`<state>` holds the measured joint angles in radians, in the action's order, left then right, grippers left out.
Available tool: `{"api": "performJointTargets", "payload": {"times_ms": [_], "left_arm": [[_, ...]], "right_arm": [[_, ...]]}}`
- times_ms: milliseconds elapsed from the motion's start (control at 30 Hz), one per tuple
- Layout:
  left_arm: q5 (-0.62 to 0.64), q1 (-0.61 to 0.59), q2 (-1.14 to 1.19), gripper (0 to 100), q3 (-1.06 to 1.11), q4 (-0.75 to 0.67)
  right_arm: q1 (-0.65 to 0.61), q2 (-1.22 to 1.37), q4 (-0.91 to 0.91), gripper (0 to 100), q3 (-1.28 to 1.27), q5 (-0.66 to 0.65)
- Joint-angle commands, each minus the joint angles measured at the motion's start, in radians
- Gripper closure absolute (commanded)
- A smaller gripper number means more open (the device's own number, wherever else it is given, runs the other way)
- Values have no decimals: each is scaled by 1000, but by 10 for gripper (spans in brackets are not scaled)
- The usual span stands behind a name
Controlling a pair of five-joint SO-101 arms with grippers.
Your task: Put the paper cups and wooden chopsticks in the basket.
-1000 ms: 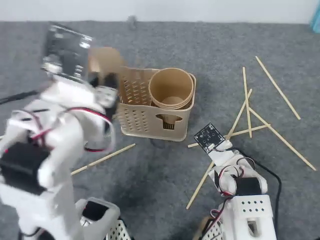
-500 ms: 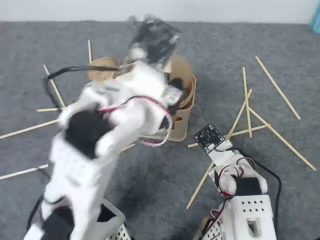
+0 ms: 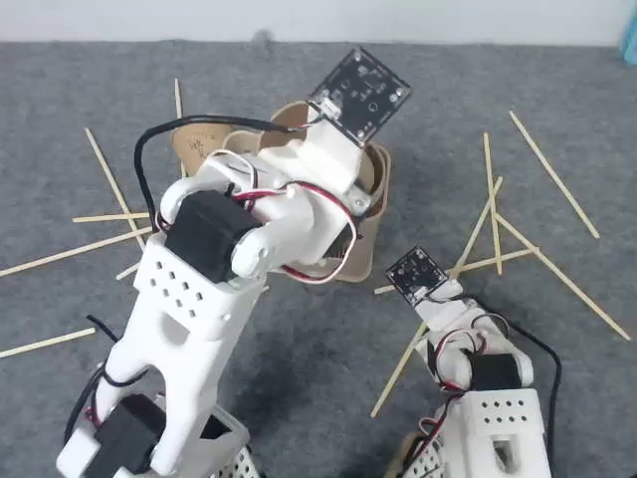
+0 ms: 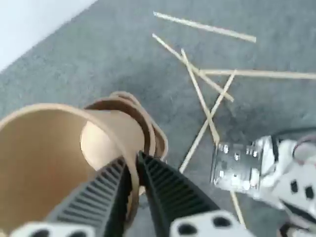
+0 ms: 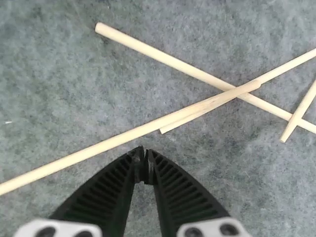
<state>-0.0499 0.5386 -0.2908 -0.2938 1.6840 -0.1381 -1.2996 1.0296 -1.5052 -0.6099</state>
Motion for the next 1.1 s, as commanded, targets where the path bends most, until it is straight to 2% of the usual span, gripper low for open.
{"api": "performJointTargets", "payload": {"times_ms": [0,200,300,367,433,533,667,900,1000,1067], "left_arm": [[-54,-2,-3,988,-8,52],[-61,-6,2,969,-4,8],[-49,-6,0,863,-8,3],[0,-8,-8,780,-10,-5],[64,-25,-11,739,-16,-29],[141,-72,-31,736,-61,-52],[183,-135,-100,736,-93,-55],[295,-173,-308,739,-82,-28],[301,-196,-368,797,12,-83],[301,-199,-404,874,114,-140]], "right_arm": [[-8,-12,1,990,8,-12],[-8,-12,2,990,8,-9],[-8,-12,2,990,8,-8],[-8,-12,2,990,8,-8],[-8,-12,2,990,8,-6],[-8,-12,4,990,8,-6],[-8,-12,4,990,8,-6],[-8,-12,4,990,8,-8],[-8,-12,4,990,8,-8],[-8,-12,4,990,8,-8]]}}
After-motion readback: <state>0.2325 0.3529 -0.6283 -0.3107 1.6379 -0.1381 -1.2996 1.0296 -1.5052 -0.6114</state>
